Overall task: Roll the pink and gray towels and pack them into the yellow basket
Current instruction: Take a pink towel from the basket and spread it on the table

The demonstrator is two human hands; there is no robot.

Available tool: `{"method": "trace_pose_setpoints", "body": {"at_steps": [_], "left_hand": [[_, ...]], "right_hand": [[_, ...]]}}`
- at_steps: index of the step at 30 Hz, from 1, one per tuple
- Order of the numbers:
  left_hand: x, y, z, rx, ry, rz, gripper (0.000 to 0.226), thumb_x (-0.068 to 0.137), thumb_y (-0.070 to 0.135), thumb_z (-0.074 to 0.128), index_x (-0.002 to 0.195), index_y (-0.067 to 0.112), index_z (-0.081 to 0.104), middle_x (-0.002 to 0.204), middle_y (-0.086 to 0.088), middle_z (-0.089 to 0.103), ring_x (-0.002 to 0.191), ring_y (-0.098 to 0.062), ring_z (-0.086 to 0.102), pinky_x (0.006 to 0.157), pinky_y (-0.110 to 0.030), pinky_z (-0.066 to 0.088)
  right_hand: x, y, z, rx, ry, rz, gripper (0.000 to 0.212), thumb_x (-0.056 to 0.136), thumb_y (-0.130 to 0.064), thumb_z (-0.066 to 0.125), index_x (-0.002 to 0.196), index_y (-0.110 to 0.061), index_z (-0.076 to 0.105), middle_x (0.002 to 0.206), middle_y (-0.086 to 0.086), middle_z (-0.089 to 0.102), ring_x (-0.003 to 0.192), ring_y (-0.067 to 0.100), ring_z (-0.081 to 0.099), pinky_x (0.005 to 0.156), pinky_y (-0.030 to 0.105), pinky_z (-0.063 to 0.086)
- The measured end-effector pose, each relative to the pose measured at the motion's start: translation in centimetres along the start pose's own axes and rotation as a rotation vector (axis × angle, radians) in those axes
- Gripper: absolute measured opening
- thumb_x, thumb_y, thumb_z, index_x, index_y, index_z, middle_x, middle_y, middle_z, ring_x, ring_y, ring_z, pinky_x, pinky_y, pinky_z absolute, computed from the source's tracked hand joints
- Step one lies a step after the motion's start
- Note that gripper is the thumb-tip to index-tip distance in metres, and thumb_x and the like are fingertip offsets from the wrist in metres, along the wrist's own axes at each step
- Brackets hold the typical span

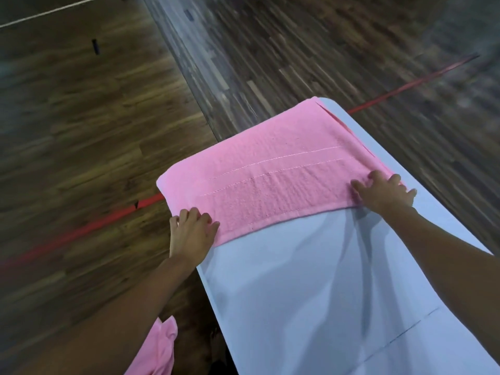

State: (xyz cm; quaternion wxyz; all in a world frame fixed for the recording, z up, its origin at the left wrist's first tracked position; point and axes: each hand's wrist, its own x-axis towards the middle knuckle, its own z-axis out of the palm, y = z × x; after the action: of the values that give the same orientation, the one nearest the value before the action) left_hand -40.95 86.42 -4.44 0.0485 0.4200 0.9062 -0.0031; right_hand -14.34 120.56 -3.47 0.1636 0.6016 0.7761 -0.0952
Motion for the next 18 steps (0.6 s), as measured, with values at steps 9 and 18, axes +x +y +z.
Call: {"method": "trace_pose_setpoints", "body": {"at_steps": [9,18], "left_hand": [[1.8,-0.3,4.3,-0.359,-0.035,0.071,0.048,0.099,0.046,0.039,0.132,0.011,0.043,0.161,-0.006,0.013,0.149,-0.023,0.003,0.121,-0.048,0.007],[0.7,0.4,6.7,-0.081,-0.056,0.042,0.070,0.096,0.061,0.005,0.153,0.025,-0.015,0.159,0.001,-0.023,0.145,-0.018,-0.025,0.120,-0.043,-0.008]], "right_hand": [[3.4,-5.7,0.8,0.304,0.224,-0.426,0.049,0.090,-0.033,0.045,0.136,-0.015,0.045,0.146,0.020,0.034,0.134,0.040,0.031,0.108,0.058,0.030],[2.9,-4.6,4.9,0.046,0.121,-0.332,0.077,0.085,-0.078,0.002,0.151,-0.041,-0.010,0.161,-0.002,-0.018,0.147,0.028,-0.016,0.109,0.061,-0.015]]}}
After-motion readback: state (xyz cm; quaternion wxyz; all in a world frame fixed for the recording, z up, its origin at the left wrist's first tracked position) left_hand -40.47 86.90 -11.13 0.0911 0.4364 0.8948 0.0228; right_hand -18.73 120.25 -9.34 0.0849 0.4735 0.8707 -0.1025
